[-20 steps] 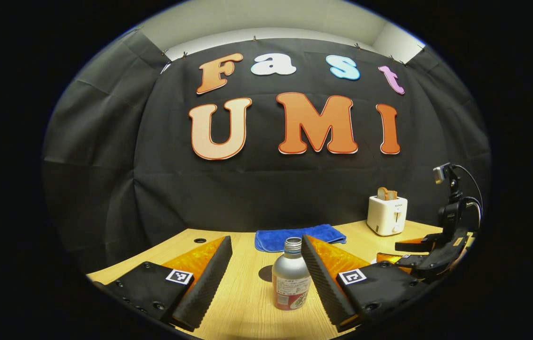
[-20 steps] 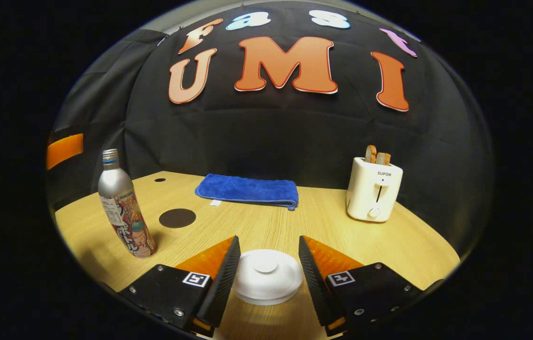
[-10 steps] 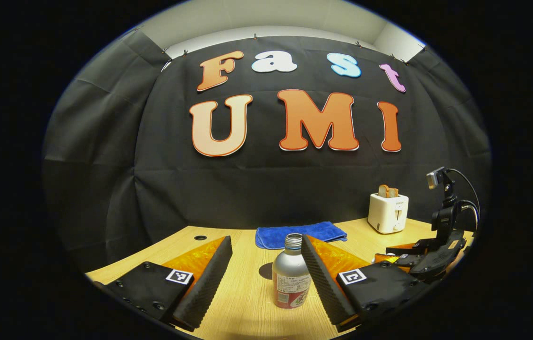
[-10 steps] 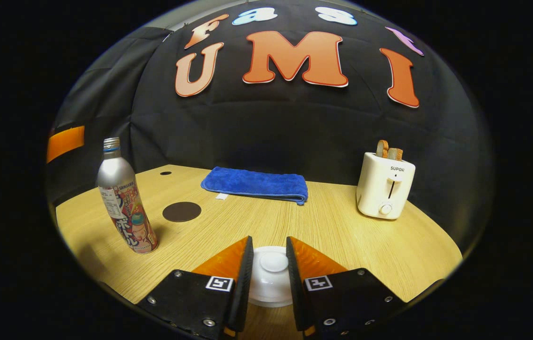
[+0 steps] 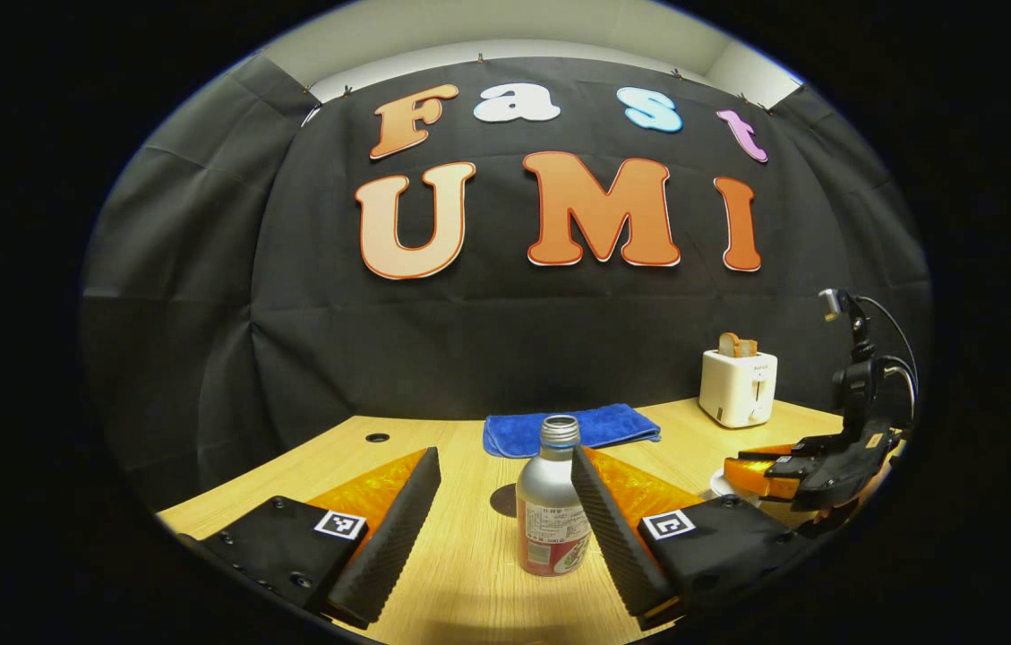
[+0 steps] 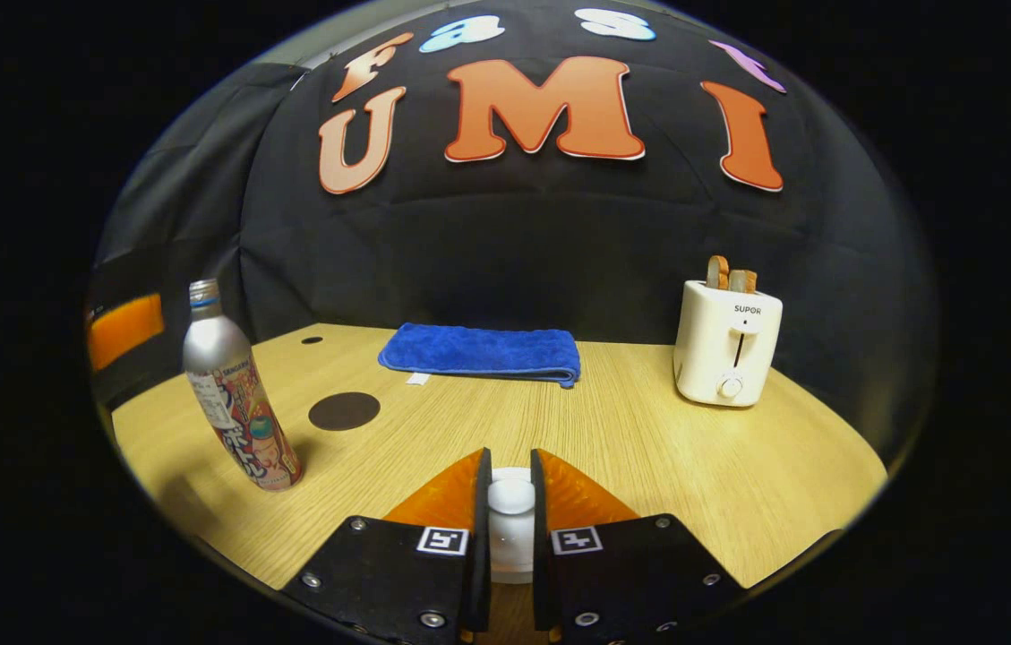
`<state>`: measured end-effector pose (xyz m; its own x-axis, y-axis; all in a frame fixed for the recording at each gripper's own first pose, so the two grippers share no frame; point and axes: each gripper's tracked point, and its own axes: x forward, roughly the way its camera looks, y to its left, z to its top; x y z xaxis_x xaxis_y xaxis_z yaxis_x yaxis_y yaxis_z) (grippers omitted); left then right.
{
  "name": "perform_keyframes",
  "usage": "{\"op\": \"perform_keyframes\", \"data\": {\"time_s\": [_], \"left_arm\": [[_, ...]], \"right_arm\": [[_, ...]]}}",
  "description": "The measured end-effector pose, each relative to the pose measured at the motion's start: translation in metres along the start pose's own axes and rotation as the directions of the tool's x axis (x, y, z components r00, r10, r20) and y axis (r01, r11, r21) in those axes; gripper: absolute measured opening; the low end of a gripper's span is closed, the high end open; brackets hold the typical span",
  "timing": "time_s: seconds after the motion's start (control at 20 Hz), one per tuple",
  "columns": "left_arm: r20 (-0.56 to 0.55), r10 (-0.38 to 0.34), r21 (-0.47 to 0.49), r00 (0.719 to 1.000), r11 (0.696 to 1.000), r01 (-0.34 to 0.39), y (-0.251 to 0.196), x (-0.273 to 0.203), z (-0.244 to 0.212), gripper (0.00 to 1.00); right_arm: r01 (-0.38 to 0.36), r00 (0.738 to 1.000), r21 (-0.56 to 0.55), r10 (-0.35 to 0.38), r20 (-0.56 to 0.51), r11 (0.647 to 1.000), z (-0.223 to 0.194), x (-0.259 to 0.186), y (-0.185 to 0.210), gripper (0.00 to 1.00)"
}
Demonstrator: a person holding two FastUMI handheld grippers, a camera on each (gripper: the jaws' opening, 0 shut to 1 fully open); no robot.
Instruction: Open the teacup lid with one hand, grasp the water bottle and pour water into the teacup with the other hand; after pouring, place the water bottle on the coaster and then close the teacup lid.
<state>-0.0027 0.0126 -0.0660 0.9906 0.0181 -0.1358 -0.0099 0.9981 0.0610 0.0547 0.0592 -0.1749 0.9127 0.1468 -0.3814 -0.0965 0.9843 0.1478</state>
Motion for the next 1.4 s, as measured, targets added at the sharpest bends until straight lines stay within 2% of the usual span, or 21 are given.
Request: {"op": "perform_keyframes", "data": {"time_s": [0.55,0.9,1.1,1.2,1.25,1.35,1.4], "left_arm": [[-0.092,-0.063,-0.063,0.994,0.996,0.057,-0.024,0.021,-0.050,0.97],[-0.182,-0.101,-0.102,0.978,0.991,0.084,-0.040,0.038,-0.087,0.96],[-0.252,-0.090,-0.087,0.964,0.994,0.070,-0.040,0.038,-0.107,0.97],[-0.241,-0.083,-0.076,0.967,0.995,0.066,-0.040,0.044,-0.105,0.97],[-0.246,-0.072,-0.070,0.967,0.996,0.056,-0.038,0.045,-0.104,0.96],[-0.243,-0.068,-0.059,0.968,0.997,0.055,-0.040,0.046,-0.107,0.87],[-0.243,-0.057,-0.056,0.968,0.997,0.045,-0.039,0.048,-0.106,0.87]], "right_arm": [[0.008,0.994,0.056,-0.014,0.109,0.998,0.043,-0.029,-0.018,0.19],[0.023,0.988,0.061,-0.032,0.150,0.998,0.059,-0.047,-0.031,0.19],[0.033,0.985,0.072,-0.045,0.164,0.997,0.062,-0.055,-0.040,0.19],[0.034,0.985,0.079,-0.047,0.167,0.996,0.063,-0.057,-0.043,0.19],[0.036,0.984,0.080,-0.049,0.168,0.996,0.063,-0.057,-0.044,0.19],[0.043,0.984,0.082,-0.056,0.172,0.996,0.063,-0.060,-0.048,0.19],[0.045,0.983,0.085,-0.060,0.173,0.995,0.063,-0.062,-0.050,0.19]]}}
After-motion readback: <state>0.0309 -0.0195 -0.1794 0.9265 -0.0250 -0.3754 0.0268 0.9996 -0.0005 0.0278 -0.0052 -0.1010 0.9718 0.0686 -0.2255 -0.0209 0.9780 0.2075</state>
